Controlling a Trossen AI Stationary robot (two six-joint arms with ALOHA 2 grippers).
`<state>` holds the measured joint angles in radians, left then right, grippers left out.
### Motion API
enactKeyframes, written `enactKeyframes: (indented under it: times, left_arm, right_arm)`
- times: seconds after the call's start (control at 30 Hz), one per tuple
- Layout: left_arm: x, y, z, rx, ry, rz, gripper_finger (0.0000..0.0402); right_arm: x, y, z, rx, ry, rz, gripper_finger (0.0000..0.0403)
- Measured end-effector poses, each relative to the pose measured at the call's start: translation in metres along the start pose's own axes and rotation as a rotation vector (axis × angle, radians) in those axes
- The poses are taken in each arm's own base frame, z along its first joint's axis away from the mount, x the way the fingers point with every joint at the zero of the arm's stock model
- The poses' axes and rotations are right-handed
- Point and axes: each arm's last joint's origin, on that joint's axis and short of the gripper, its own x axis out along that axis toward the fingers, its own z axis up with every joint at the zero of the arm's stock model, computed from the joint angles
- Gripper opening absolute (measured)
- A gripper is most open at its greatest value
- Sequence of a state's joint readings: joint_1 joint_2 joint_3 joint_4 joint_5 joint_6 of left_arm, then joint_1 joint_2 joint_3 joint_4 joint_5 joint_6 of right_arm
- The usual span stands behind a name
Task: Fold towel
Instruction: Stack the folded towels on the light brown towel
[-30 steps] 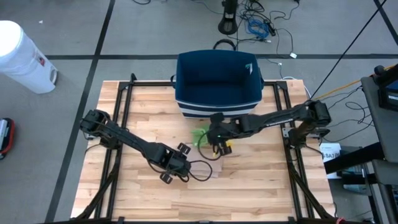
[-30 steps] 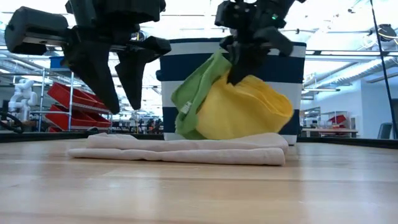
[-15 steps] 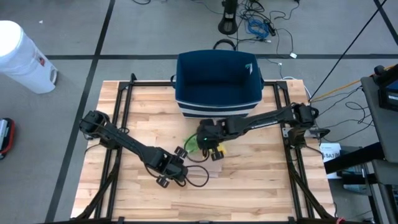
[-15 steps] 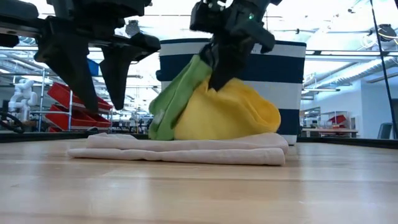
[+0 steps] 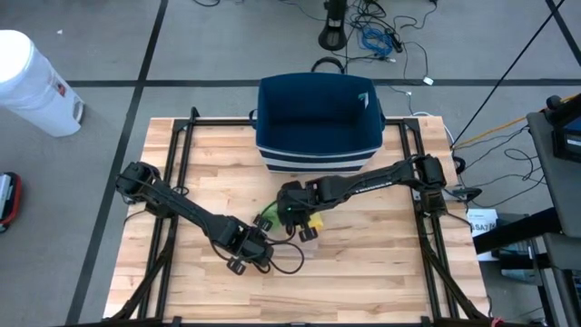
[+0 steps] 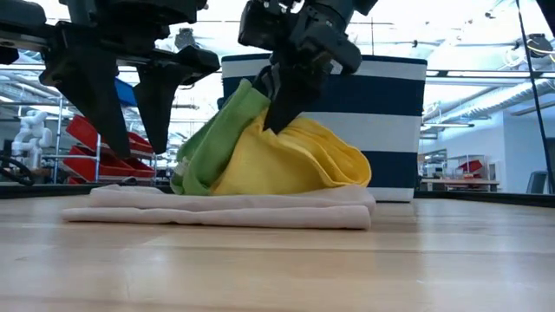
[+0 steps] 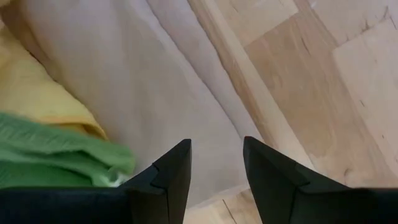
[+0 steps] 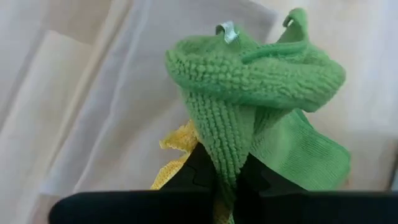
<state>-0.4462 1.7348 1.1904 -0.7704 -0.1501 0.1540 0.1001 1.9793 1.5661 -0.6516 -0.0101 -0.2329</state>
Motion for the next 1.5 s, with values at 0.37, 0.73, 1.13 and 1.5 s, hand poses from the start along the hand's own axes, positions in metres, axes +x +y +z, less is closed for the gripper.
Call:
enactKeyframes:
  times: [0.37, 0.73, 1.13, 1.5]
  left_arm:
    - [0.0, 0.0, 0.0, -0.013, 0.0, 0.001, 0.0154]
    - [0.0, 0.0, 0.0, -0.036, 0.0, 0.0, 0.0154]
    - [-0.001, 0.004, 0.009, -0.06, -0.089, 0.092, 0.0154]
    - [-0.004, 0.009, 0.027, -0.05, -0.263, 0.172, 0.0154]
  right_arm:
    - [-0.001, 0.009, 0.006, -0.032, -0.098, 0.213, 0.0161]
    - [-0.001, 0.026, 0.005, -0.052, -0.056, 0.268, 0.0245]
    - [-0.003, 0.066, -0.01, -0.129, 0.176, 0.173, 0.0222]
    - [0.014, 0.075, -0.027, -0.172, 0.202, 0.109, 0.0222]
